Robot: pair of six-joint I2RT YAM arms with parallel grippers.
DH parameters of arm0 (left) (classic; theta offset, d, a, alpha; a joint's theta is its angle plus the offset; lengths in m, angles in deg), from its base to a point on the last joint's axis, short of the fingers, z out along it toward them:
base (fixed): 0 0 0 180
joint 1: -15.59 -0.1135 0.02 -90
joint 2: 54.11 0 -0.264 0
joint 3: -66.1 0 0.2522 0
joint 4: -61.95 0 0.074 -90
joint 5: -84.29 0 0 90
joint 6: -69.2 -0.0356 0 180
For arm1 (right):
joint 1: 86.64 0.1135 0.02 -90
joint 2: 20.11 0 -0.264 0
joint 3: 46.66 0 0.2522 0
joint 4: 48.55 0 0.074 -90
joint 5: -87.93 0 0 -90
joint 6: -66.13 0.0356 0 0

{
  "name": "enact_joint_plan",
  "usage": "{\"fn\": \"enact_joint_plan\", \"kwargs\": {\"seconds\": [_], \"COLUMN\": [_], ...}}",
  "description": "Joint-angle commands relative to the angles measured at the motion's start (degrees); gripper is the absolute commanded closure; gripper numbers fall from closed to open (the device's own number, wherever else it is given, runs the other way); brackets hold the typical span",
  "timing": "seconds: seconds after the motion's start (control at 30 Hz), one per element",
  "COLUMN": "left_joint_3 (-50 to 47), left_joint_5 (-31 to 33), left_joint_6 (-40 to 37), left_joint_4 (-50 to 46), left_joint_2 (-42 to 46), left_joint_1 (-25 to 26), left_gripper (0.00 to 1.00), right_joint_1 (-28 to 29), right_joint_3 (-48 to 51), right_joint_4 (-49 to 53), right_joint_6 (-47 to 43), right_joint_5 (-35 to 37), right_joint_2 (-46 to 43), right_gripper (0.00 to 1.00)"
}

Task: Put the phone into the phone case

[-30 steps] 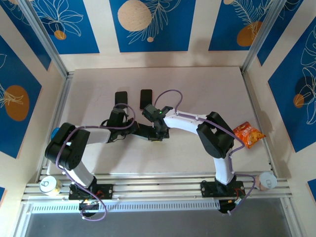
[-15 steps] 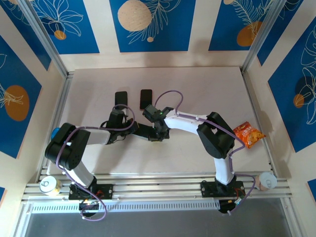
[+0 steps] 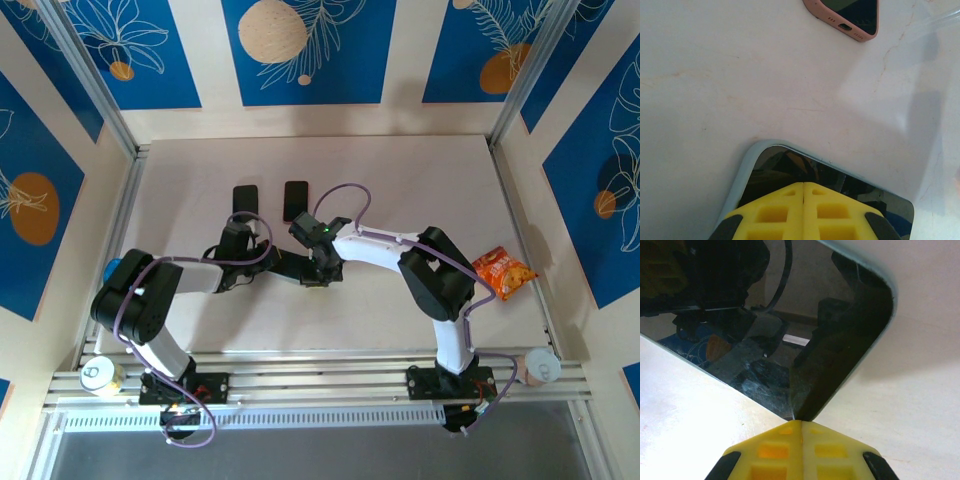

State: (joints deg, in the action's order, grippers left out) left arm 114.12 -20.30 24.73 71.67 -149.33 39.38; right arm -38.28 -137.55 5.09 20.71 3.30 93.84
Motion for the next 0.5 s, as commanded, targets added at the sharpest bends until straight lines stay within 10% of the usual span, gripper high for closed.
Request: {"fn": "enact_joint_plan", "kwargs": {"seconds": [0.0, 0.47], "left_joint_3": [-3.4, -3.3], "left_joint_5": [0.4, 0.9], "left_joint_6": [0.0, -1.2], "left_joint_4": [-9.1, -10.3], "left_joint_2": [-2.9, -2.2], "left_joint_1": [-0.1, -0.4], "left_gripper": [1.00, 1.00], "right_joint_1": [3.0, 1.2], "right_joint_3": [7.2, 7.9], "right_joint_4": [-5.6, -4.7], "right_joint_6": [-0.3, 0.1], "right_joint_5": [-6.0, -4.7], "right_joint_2": [17.2, 7.1], "right_gripper": [1.00, 1.00]}}
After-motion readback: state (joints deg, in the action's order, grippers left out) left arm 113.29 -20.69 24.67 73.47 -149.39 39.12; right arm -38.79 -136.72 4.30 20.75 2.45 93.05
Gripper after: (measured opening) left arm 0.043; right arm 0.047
